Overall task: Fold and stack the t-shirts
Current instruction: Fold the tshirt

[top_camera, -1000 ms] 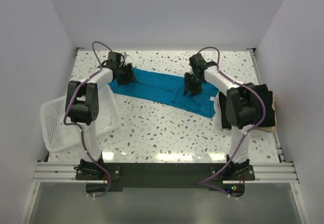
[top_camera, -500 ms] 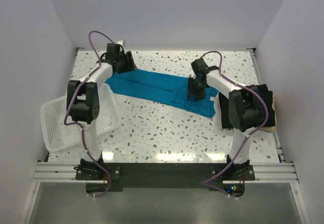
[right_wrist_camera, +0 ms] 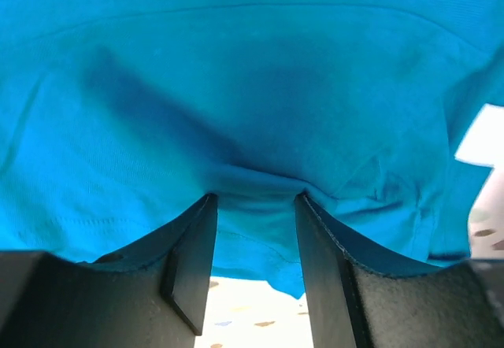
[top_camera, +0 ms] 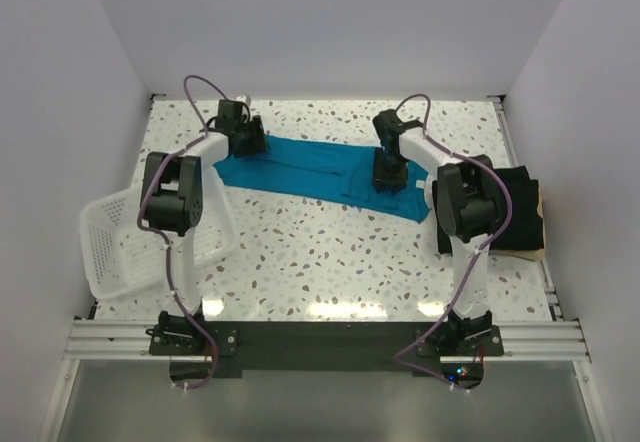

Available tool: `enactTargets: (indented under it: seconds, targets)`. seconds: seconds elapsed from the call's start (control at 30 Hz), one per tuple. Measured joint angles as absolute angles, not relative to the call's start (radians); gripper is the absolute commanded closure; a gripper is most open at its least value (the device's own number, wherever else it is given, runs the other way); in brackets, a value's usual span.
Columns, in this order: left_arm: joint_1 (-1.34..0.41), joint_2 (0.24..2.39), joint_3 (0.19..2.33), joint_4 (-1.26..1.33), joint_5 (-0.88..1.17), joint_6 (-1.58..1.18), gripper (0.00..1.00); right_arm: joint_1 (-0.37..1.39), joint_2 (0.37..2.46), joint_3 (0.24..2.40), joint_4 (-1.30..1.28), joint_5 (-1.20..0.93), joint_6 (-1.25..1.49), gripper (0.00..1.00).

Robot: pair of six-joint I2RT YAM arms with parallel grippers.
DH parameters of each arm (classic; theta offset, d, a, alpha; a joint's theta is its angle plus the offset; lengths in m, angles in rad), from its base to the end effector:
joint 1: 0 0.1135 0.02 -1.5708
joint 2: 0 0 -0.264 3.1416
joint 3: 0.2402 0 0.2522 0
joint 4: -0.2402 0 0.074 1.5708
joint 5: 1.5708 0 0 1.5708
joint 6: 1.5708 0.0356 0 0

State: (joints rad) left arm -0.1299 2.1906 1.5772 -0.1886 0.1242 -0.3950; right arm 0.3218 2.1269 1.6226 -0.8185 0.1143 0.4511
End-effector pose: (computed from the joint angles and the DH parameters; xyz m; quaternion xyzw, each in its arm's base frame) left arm 0.4796 -0.0671 0.1579 -0.0992 0.9202 -0.1527 0.3465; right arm 0.4089 0.1320 0.1659 0.0711 0.9882 -0.0060 0.1357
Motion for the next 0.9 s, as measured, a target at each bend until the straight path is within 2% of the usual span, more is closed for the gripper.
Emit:
enactTargets:
  seconds: [0.27, 0.47, 0.67, 0.9]
  targets:
    - [-0.130, 2.107, 1.466, -0.213, 0.122, -0.405, 0.41, 0.273, 2.361, 2.016, -0.952, 0.213, 0.475, 0.46]
    - [-0.134, 2.016, 1.357, -0.264, 0.215, -0.409, 0.41, 0.221, 2.511, 2.280, -0.976, 0.231, 0.478, 0.41]
    - [-0.139, 1.934, 1.328, -0.362, 0.260, -0.408, 0.41, 0.174, 2.516, 2.286, -0.917, 0.229, 0.438, 0.38]
    - [-0.139, 1.899, 1.344, -0.373, 0.276, -0.406, 0.41, 0.160, 2.403, 2.112, -0.799, 0.220, 0.351, 0.34]
